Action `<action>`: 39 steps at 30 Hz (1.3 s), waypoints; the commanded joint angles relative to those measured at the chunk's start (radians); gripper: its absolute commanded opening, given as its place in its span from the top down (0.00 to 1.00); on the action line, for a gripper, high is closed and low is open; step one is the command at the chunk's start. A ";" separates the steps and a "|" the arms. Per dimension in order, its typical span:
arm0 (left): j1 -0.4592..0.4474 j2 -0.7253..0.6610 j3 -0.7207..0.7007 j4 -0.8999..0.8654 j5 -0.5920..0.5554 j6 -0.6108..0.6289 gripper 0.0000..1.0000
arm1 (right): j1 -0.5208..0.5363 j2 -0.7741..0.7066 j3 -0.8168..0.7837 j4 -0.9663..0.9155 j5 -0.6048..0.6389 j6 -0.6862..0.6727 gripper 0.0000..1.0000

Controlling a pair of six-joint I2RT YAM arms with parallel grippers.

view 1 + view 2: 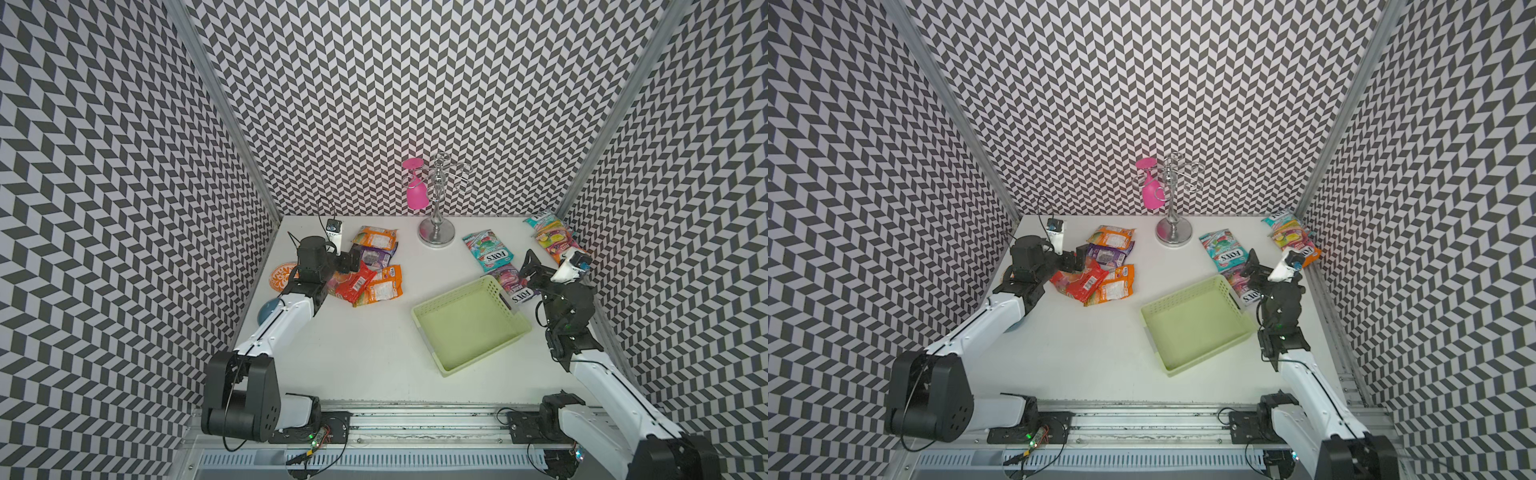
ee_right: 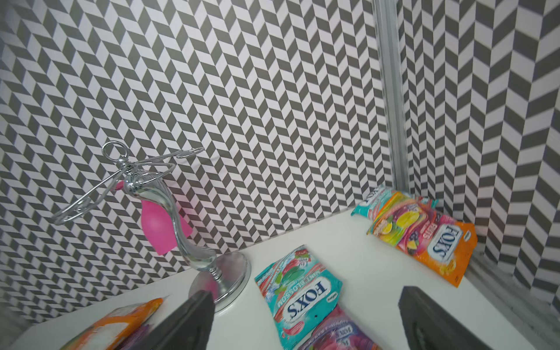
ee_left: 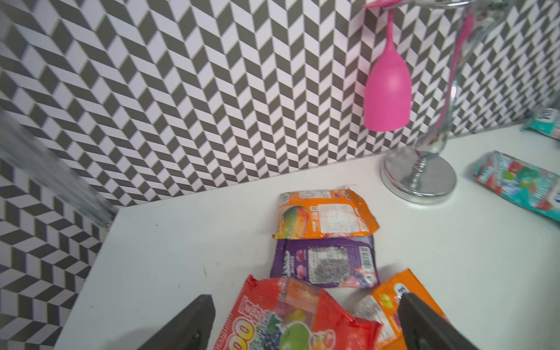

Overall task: Put the candies in the basket
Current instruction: Adjust the basket at the center of the board.

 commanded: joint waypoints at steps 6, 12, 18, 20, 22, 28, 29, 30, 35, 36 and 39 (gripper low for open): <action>-0.022 -0.052 0.054 -0.244 0.270 -0.026 0.01 | -0.005 -0.221 0.054 -0.454 -0.011 0.357 0.01; -0.054 -0.005 0.066 -0.266 0.358 0.007 0.01 | 0.001 -0.215 0.134 -0.747 -0.038 0.442 0.01; -0.120 0.052 0.084 -0.273 0.431 -0.015 0.01 | 0.002 -0.264 0.149 -0.965 -0.088 0.443 0.01; -0.148 0.082 0.092 -0.280 0.437 -0.026 0.01 | 0.001 -0.286 0.149 -1.012 -0.107 0.443 0.01; -0.180 0.112 0.100 -0.279 0.448 -0.033 0.01 | 0.002 -0.315 0.146 -1.046 -0.123 0.444 0.01; -0.265 0.194 0.160 -0.329 0.440 -0.039 0.01 | 0.002 -0.383 0.142 -1.142 -0.138 0.450 0.01; -0.276 0.201 0.159 -0.325 0.452 -0.049 0.01 | 0.001 -0.390 0.136 -1.153 -0.152 0.453 0.01; -0.286 0.208 0.158 -0.320 0.462 -0.056 0.01 | 0.001 -0.400 0.129 -1.157 -0.167 0.455 0.01; -0.328 0.269 0.184 -0.334 0.472 -0.072 0.01 | 0.001 -0.403 0.101 -1.156 -0.233 0.471 0.01; -0.333 0.281 0.192 -0.339 0.475 -0.078 0.01 | 0.001 -0.396 0.097 -1.148 -0.255 0.471 0.01; -0.351 0.319 0.200 -0.338 0.501 -0.092 0.01 | 0.002 -0.371 0.066 -1.103 -0.337 0.450 0.01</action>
